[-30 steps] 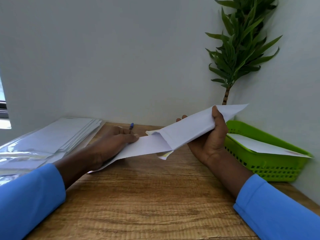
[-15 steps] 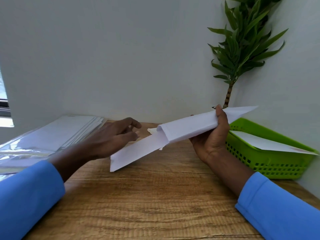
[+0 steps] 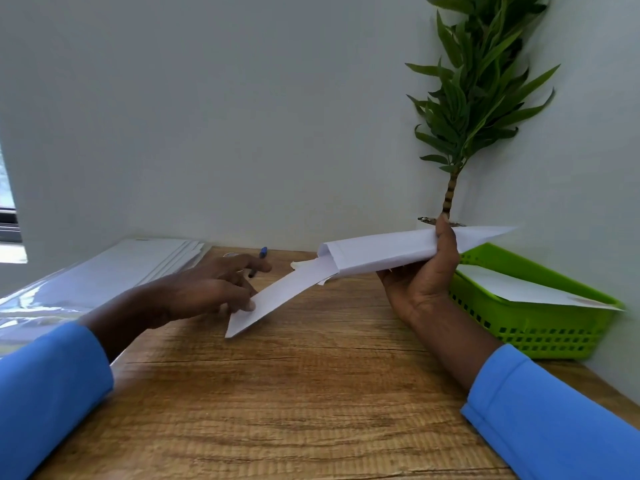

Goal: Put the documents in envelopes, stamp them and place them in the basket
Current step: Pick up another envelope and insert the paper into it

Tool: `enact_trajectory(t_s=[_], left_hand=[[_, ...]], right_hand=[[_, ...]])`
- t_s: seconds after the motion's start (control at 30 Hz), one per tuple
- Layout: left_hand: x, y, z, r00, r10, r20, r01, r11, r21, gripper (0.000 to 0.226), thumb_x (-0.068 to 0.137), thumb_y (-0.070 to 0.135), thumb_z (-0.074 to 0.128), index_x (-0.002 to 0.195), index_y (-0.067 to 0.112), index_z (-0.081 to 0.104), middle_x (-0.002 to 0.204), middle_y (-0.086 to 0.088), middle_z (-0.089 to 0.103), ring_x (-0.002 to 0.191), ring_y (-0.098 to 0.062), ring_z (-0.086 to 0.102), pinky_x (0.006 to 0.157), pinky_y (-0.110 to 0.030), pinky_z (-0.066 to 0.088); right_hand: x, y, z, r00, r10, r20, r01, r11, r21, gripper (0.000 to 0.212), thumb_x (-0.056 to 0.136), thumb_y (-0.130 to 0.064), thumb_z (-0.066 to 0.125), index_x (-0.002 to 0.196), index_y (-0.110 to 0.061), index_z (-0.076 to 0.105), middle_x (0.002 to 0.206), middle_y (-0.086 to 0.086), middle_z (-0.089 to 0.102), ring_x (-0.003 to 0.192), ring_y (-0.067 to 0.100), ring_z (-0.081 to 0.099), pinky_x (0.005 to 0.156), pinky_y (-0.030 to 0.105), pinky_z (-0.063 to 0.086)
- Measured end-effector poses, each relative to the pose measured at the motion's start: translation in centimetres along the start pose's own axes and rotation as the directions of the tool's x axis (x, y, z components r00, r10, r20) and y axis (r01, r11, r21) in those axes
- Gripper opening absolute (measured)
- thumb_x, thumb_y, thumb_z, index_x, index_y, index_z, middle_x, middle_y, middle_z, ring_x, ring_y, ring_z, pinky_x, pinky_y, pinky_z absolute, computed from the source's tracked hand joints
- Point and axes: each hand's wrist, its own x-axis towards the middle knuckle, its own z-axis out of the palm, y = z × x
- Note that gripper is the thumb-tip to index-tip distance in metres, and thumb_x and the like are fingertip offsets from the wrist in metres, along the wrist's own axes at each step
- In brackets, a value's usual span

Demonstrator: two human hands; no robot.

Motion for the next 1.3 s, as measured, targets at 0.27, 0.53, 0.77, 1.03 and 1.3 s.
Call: enact_trajectory(t_s=[0.27,0.53,0.77,1.03,1.3], left_hand=[[0.2,-0.9,-0.2,0.997,-0.029,-0.078,0.002,0.947,-0.32,0.051,0.066,0.028,0.079,0.116,0.036,0.073,0.093,-0.003,0.068,0.059,-0.007,0.052,0.05,-0.02,0.038],[1.3,0.0,3.0,0.986,0.024,-0.164,-0.125,0.758,-0.64,0.043,0.077,0.007,0.082,0.118,0.008,0.069,0.101,-0.017,0.067,0.055,-0.014,0.052,0.051,-0.022,0.05],[0.6,0.7,3.2,0.85,0.349,-0.395,-0.4,0.915,-0.053,0.039,0.075,0.01,0.088,0.106,0.024,0.068,0.098,-0.004,0.07,0.075,-0.027,0.069,0.073,-0.046,0.06],[0.1,1.7,3.9,0.602,0.65,-0.465,-0.472,0.758,0.45,0.062,0.069,0.042,0.092,0.117,0.036,0.054,0.098,0.015,0.058,0.081,-0.019,0.058,0.068,-0.038,0.054],[0.2,1.9,4.3,0.524,0.778,-0.346,-0.527,0.616,0.586,0.049,0.075,0.038,0.084,0.116,0.026,0.059,0.101,0.014,0.06,0.085,-0.012,0.06,0.064,-0.037,0.053]], right_hand=[[-0.3,0.8,0.0,0.995,0.037,0.089,-0.038,0.999,0.015,0.05,0.08,-0.056,0.069,0.11,-0.018,0.058,0.088,0.005,0.065,0.099,0.027,0.062,0.082,0.043,0.057],[-2.1,2.8,0.6,0.952,0.19,0.242,-0.19,0.981,-0.023,0.063,0.073,-0.055,0.076,0.118,-0.016,0.054,0.102,0.014,0.06,0.104,0.033,0.06,0.09,0.049,0.053],[-1.7,1.7,0.6,0.97,0.15,0.189,-0.154,0.988,0.005,0.047,0.086,-0.054,0.066,0.111,-0.015,0.058,0.09,0.007,0.067,0.096,0.026,0.066,0.091,0.047,0.054],[-2.8,1.8,1.0,0.948,0.255,0.191,-0.25,0.967,-0.053,0.051,0.085,-0.058,0.065,0.109,-0.014,0.056,0.087,0.007,0.064,0.087,0.025,0.066,0.086,0.045,0.055],[-4.4,2.6,1.6,0.904,0.362,0.226,-0.344,0.932,-0.115,0.054,0.088,-0.059,0.061,0.111,-0.01,0.053,0.079,0.011,0.066,0.07,0.026,0.073,0.07,0.041,0.06]])
